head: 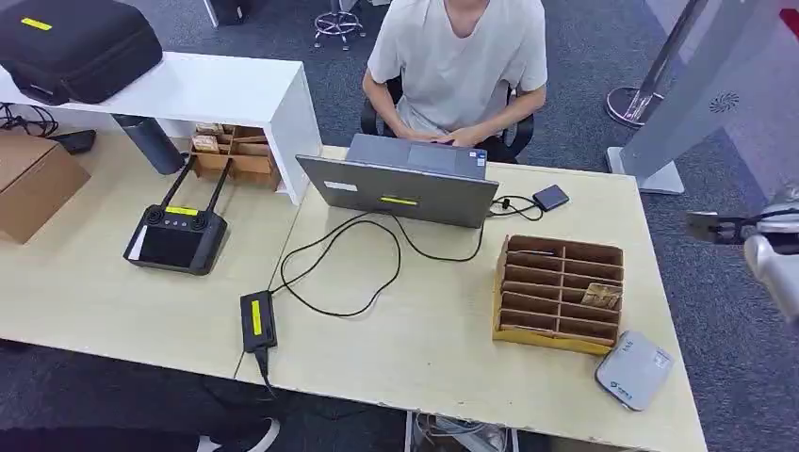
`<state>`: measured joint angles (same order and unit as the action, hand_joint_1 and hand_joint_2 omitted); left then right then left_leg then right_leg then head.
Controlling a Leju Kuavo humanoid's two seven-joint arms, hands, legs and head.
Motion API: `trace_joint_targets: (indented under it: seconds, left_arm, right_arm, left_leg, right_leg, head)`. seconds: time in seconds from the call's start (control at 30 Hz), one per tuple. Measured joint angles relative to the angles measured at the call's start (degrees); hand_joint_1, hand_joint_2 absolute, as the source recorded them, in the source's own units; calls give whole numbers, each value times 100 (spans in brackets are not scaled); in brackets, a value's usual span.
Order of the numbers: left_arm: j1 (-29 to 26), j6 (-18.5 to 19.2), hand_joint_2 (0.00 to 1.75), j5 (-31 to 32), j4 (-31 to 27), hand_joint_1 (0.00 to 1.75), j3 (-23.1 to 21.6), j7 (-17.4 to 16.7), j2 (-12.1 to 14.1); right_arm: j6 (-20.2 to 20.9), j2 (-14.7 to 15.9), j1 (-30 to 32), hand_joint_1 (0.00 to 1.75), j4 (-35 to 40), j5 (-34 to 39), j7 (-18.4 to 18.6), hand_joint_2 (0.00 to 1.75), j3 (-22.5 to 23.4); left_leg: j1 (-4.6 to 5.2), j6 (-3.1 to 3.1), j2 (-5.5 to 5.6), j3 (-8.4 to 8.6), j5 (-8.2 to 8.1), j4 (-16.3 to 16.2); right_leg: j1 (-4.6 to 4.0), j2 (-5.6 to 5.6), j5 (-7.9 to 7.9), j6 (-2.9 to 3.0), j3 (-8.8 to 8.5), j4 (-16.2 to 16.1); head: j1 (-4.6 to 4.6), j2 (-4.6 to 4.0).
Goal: Pass the card to the sensor for recognition and then transmit it.
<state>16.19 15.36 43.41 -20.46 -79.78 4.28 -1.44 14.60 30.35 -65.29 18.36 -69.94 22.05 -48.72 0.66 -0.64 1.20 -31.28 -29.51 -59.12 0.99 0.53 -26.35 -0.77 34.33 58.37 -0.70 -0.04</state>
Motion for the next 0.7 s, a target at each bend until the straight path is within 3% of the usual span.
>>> trace_joint_targets:
  seconds: [0.37, 0.7]
  left_arm:
    - [8, 11, 175, 61, 0, 0, 0, 20, -24]
    - [10, 5, 175, 61, 2, 0, -4, 39, -48]
  right_arm:
    - [48, 1223, 1300, 0, 70, 37, -295, 175, 140]
    - [-94, 2458, 3395, 0, 962, 354, -463, 175, 761]
  left_leg:
    - [-1, -11, 33, -21, -7, -5]
    - [-2, -20, 45, -27, -13, -4]
  right_leg:
    - [-2, 35, -5, -7, 5, -5]
    - [-4, 48, -13, -16, 11, -8]
  head:
    - [0, 0]
    - [2, 0]
